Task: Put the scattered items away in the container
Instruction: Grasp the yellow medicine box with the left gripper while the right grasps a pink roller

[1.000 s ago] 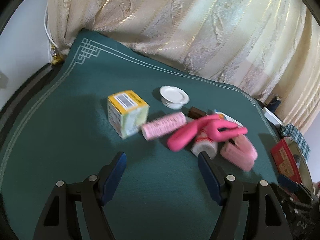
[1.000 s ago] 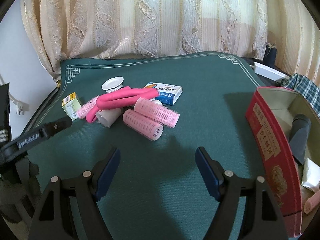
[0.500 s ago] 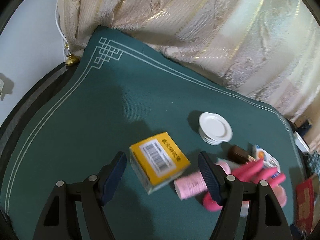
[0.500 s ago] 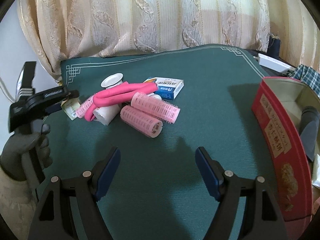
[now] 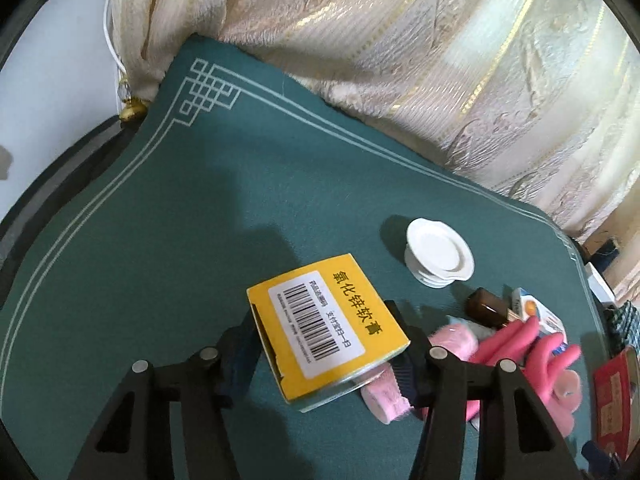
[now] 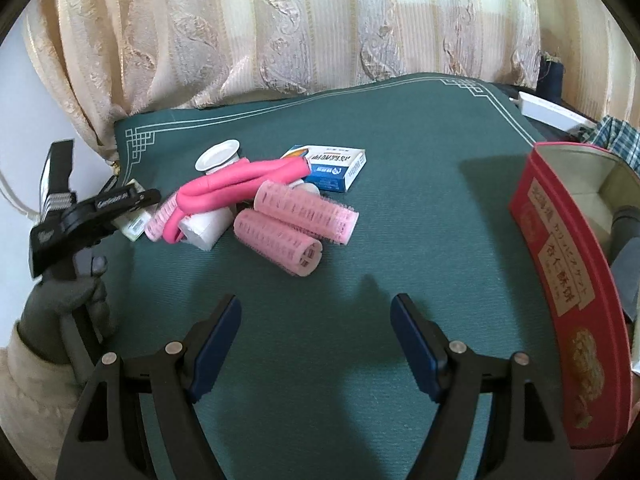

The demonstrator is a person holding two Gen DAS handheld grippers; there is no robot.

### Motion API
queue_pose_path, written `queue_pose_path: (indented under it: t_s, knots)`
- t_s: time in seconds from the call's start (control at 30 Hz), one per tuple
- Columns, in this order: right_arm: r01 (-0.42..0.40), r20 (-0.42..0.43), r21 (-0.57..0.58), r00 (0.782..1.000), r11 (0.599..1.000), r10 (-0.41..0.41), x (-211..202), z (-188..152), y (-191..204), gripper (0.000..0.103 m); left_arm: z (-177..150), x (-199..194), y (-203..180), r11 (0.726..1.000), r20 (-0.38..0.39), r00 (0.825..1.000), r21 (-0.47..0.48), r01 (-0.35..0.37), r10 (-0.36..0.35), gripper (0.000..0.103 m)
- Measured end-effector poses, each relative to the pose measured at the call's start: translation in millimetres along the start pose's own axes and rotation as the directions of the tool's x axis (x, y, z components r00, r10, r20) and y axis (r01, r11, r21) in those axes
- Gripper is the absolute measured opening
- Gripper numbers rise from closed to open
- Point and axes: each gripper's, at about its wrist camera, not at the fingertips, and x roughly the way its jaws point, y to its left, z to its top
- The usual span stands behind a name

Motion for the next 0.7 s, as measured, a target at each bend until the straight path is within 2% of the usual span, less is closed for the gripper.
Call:
queue_pose_path:
  t_s: [0.17, 0.43, 0.7]
  knots:
    - [0.009, 0.007, 0.030, 1.000, 1.000, -0.010, 4, 17, -1, 0.083, -1, -25, -5, 1.000, 0.051, 0.998, 0.011, 0.026, -0.027, 0.058]
    - [-0.021, -0.041, 0.146, 0.999, 0.989, 0.027, 30, 40, -16, 0.083, -3, -53, -23, 0.992, 0.103, 0.988, 0.061, 0.109, -0.115, 0.058]
    - [-0.025, -0.060, 0.167, 0.998, 0.986, 0.036, 49, 56, -9, 0.083, -5, -53, -29, 0.987, 0.093, 0.985, 0.081, 0.139, -0.146, 0.058]
